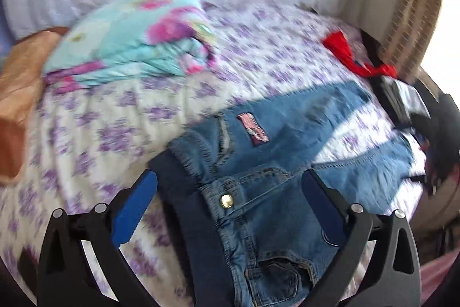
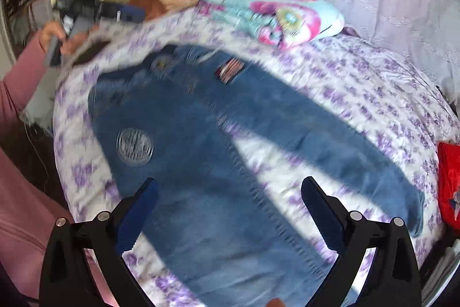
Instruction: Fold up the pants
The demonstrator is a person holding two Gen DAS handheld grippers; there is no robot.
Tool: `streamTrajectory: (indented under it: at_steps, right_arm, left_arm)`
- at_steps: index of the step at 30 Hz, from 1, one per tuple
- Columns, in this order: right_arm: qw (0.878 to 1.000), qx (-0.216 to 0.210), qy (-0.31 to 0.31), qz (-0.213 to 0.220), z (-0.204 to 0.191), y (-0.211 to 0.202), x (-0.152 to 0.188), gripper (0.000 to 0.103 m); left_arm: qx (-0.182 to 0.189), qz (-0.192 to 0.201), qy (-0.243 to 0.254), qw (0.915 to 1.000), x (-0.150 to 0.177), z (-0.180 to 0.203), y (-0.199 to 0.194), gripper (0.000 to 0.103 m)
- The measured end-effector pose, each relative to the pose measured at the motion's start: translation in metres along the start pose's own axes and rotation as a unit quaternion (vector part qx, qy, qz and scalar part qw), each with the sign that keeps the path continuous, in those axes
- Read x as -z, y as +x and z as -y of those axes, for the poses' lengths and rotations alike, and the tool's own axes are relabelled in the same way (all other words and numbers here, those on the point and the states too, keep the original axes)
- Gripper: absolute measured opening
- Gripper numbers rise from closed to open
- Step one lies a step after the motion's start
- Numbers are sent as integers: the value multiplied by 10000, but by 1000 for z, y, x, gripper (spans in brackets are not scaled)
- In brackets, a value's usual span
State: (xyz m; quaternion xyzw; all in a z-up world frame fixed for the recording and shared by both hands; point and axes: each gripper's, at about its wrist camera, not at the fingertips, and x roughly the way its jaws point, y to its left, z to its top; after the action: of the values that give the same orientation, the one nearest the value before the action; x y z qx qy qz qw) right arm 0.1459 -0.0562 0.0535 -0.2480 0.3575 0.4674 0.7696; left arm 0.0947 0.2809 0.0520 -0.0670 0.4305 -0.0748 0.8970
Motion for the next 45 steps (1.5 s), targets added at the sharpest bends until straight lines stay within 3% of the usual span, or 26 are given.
streamTrajectory:
  at_steps: [2,6,10,14,19,22,24,29,31,32,33,36,41,45]
  right_arm:
    - [9999,-73,82,-58,20,5,-20,100]
    - [9991,-323,-16,-282,55,35,-56,76]
    - [9957,-540,-351,-662,75,86,-84,74]
    - [9897,-834,-664,-950,92,144,-108,74]
    - [9731,-1265,-1341,-1379,97,205,-123,74]
    - [9640,-1662,-1307,-1611,105,230,-129,73]
    - [9578,-1818,-1326,-1789,110,244,-130,67]
    - [9465,-2128,-1304,-2047,107,260,-124,44]
    - [9451,-2193,-1313,-2037,102,256,-122,30]
    - [9456,-2165,-1338,-2026,100,253,-121,18]
    - [9476,-2070,-1402,-1989,96,249,-120,14]
    - [9565,-1693,-1577,-1775,80,227,-116,8]
    - [9709,-1057,-1774,-1212,51,161,-109,8]
    - [9757,-599,-1972,-744,18,97,-97,8]
  left_arm:
    - [509,-484,197,9973,-17,-4,23,98]
    - [511,-960,529,9927,-38,-22,54,98]
    - [816,-1312,489,9868,-47,-46,82,94]
    - [1009,-1606,683,9795,-53,-62,107,82]
    - [1281,-2205,758,9640,-50,-78,145,81]
    - [1548,-2587,719,9507,-49,-85,166,82]
    - [1770,-2738,703,9427,-50,-88,176,88]
    - [1986,-2743,750,9379,-57,-91,180,88]
    - [1860,-2674,1018,9400,-54,-88,177,74]
    - [1813,-2600,1219,9406,-51,-83,172,56]
    - [1817,-2563,1253,9411,-52,-80,169,48]
    - [1709,-2384,1290,9473,-52,-79,163,42]
    - [1130,-1735,1773,9621,-52,-52,126,41]
    - [715,-1121,2363,9625,-45,-18,73,41]
